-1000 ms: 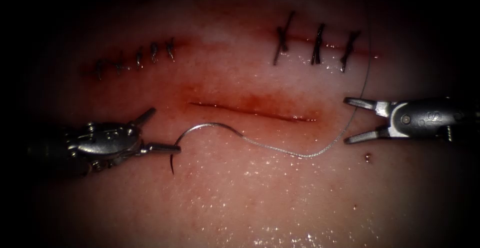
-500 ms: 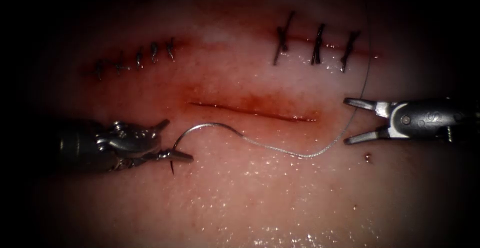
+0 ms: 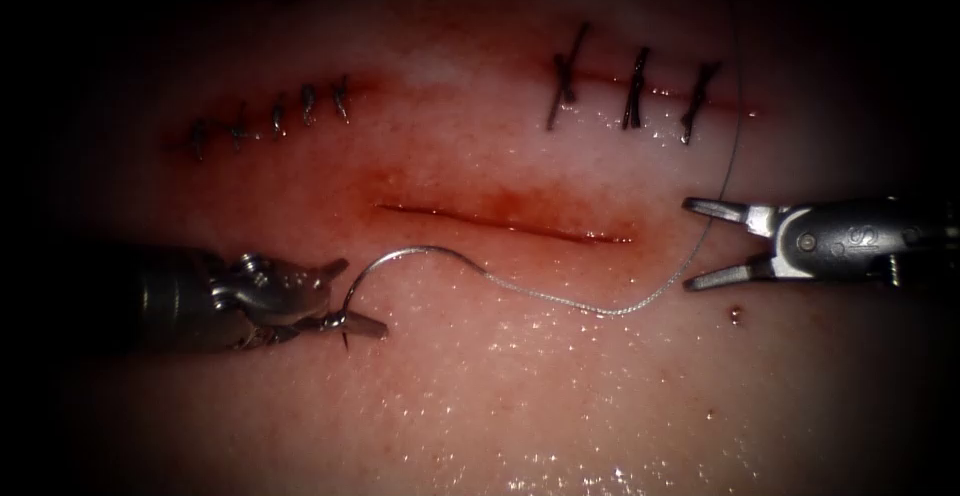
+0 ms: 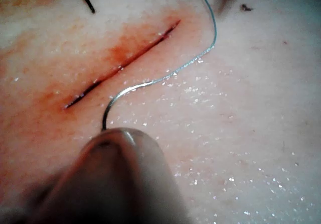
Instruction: Wound Closure
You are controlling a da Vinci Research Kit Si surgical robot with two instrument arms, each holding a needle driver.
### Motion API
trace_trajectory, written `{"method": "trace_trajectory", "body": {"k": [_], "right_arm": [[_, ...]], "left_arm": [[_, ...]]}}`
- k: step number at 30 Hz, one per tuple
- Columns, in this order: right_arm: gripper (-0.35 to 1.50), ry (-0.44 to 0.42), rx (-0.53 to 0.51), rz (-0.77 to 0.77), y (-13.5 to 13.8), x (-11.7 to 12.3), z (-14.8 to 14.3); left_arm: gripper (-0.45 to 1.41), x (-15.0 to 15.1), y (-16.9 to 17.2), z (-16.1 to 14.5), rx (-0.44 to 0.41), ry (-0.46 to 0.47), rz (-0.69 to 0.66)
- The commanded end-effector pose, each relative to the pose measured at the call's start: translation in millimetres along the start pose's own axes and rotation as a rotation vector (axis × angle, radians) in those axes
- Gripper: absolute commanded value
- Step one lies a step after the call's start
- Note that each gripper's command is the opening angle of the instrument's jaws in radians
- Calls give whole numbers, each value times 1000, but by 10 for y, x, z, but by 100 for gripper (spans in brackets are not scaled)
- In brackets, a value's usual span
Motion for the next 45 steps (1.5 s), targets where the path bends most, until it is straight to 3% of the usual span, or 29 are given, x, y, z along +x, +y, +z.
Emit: {"method": "trace_trajectory", "body": {"k": [1,6,7,13,19,24,30,40,45], "right_arm": [[80,1,3,1,-8,-3,7],[75,1,2,3,-11,-1,9],[75,-2,2,9,-12,0,10],[80,27,4,14,-21,12,14],[90,100,18,39,-35,41,16],[94,169,27,62,-44,71,8],[95,192,37,45,-61,89,11],[90,163,74,15,-86,74,43],[87,156,72,76,-83,61,50]], "left_arm": [[42,-2,4,8,-2,-1,0],[-42,1,-4,8,3,-1,-8],[-45,2,-4,8,3,-1,-13],[-45,1,-11,9,11,6,-212],[-45,2,-12,3,16,8,-345],[-45,6,-12,-3,20,8,-377],[-45,8,-13,-8,18,36,-434],[-45,25,-1,-20,-105,158,-527],[-45,46,9,-28,-191,287,-568]]}}
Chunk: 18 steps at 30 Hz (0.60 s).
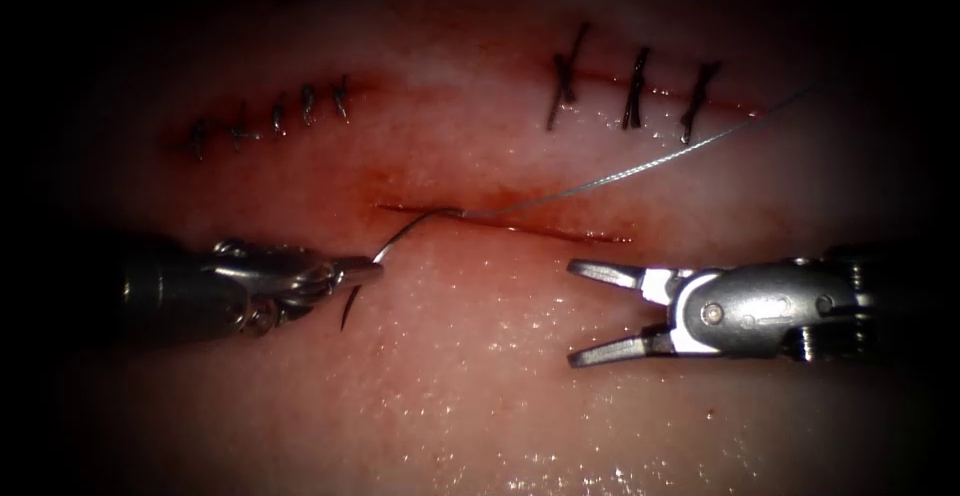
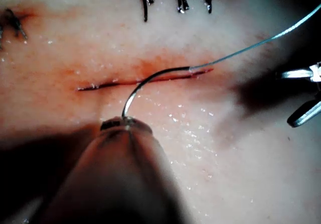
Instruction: Wound Closure
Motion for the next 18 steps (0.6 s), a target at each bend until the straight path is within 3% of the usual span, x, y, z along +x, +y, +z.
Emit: {"method": "trace_trajectory", "body": {"k": [1,8,15,18], "right_arm": [[85,-5,-15,30,-4,-10,7],[84,-22,-105,141,2,-23,16],[94,8,-154,312,20,-26,31],[87,35,-171,348,29,-29,35]], "left_arm": [[-45,-4,4,7,-27,8,-6],[-45,6,22,1,-184,75,-19],[-45,16,33,-3,-356,165,-77],[-45,20,37,-5,-403,192,-99]]}}
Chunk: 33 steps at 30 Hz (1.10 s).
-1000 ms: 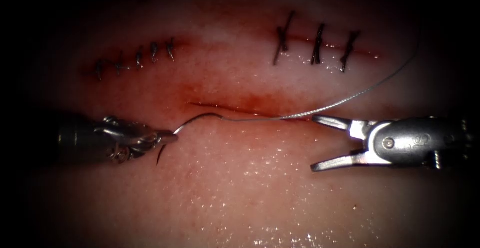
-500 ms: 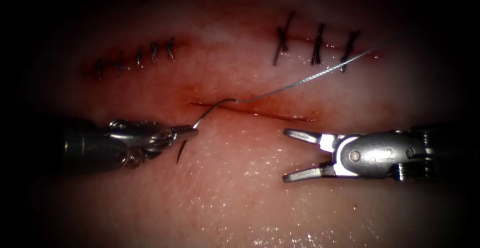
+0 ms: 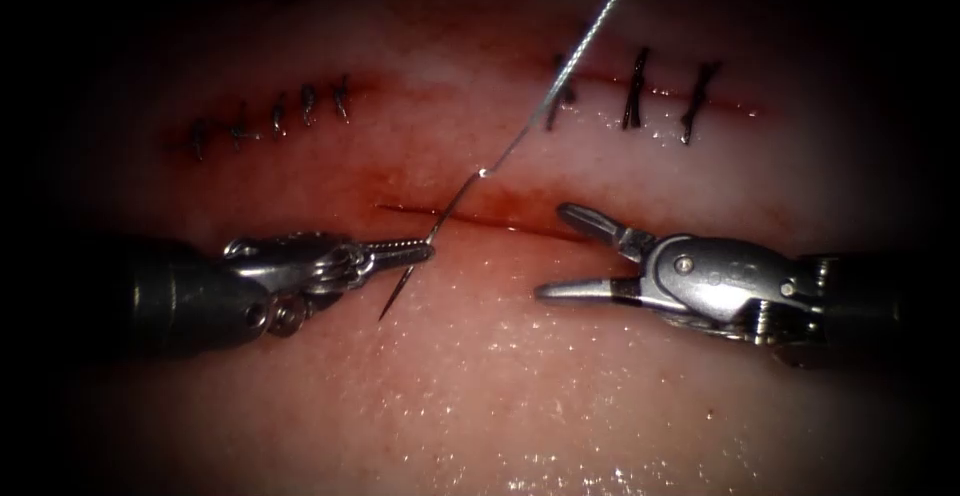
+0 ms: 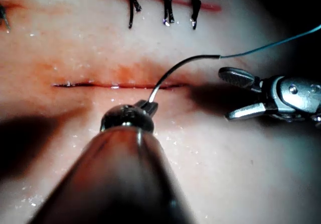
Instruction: Wound Closure
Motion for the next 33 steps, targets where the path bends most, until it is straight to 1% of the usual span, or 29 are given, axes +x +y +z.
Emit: {"method": "trace_trajectory", "body": {"k": [1,3,6,8,12,18,19,28,31,33], "right_arm": [[84,26,2,24,1,-7,8],[80,68,-3,74,8,-6,11],[82,93,-13,112,15,-5,16],[82,109,-19,124,17,-5,20],[82,144,-67,130,16,-3,27],[107,166,-94,147,2,2,49],[109,170,-97,153,-1,2,52],[107,205,-106,185,-8,5,68],[100,210,-109,190,-9,5,72],[90,213,-110,196,-9,5,73]], "left_arm": [[-45,-5,-1,6,-18,4,0],[-45,-3,1,8,-30,19,1],[-45,-5,4,12,-42,28,3],[-45,-6,6,14,-42,29,4],[-45,-8,7,18,-39,32,5],[-45,-8,7,20,-41,32,6],[-45,-8,7,20,-42,31,6],[-45,-8,10,19,-53,39,0],[-45,-7,12,19,-58,43,-2],[-45,-7,13,19,-62,47,-3]]}}
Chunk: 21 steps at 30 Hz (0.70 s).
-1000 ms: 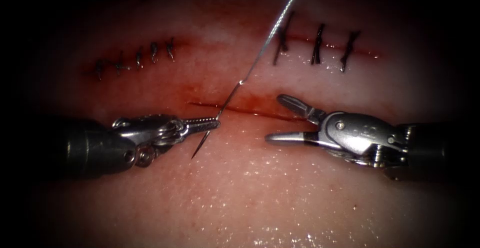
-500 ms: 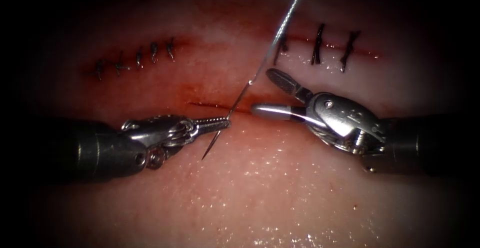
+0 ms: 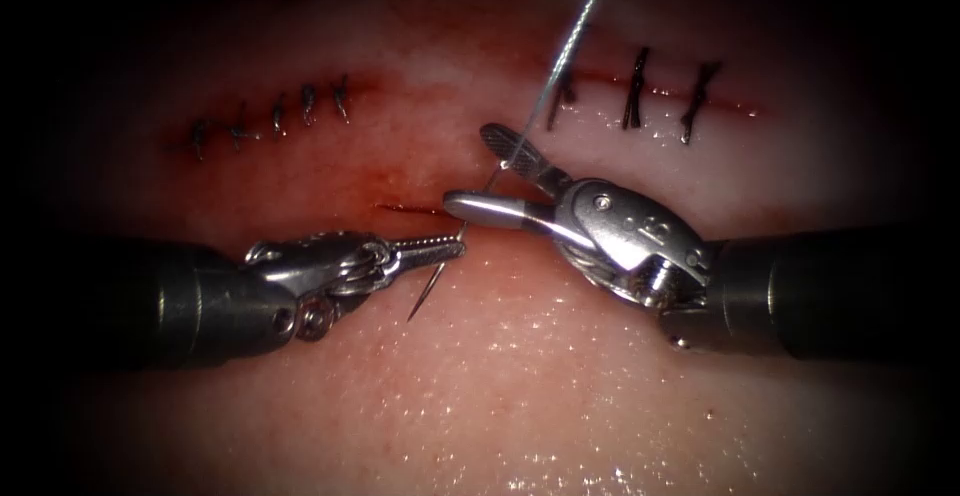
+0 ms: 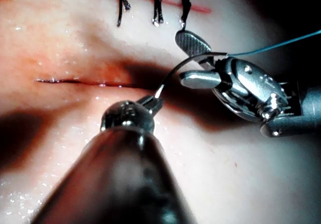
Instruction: Wound Closure
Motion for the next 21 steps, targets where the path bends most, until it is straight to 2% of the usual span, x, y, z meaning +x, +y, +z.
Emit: {"method": "trace_trajectory", "body": {"k": [1,8,9,10,12,13,14,21], "right_arm": [[89,0,0,1,-5,-10,5],[73,-4,-3,11,-5,-16,6],[53,-8,1,11,-4,-16,5],[53,-8,1,11,-4,-16,5],[21,-3,-21,11,-5,-16,3],[-17,-3,-21,11,-5,-16,2],[-35,2,-17,12,-6,-15,0],[-35,41,-73,-4,-7,0,-14]], "left_arm": [[-45,-7,-2,4,-2,0,-2],[-45,-5,0,3,-11,8,-4],[-45,-5,0,3,-12,8,-4],[-45,-5,0,3,-12,8,-4],[-45,-5,0,3,-12,8,-4],[-45,-5,0,3,-12,7,-4],[-45,-5,0,3,-13,7,-4],[-45,-5,-1,-1,-17,3,-3]]}}
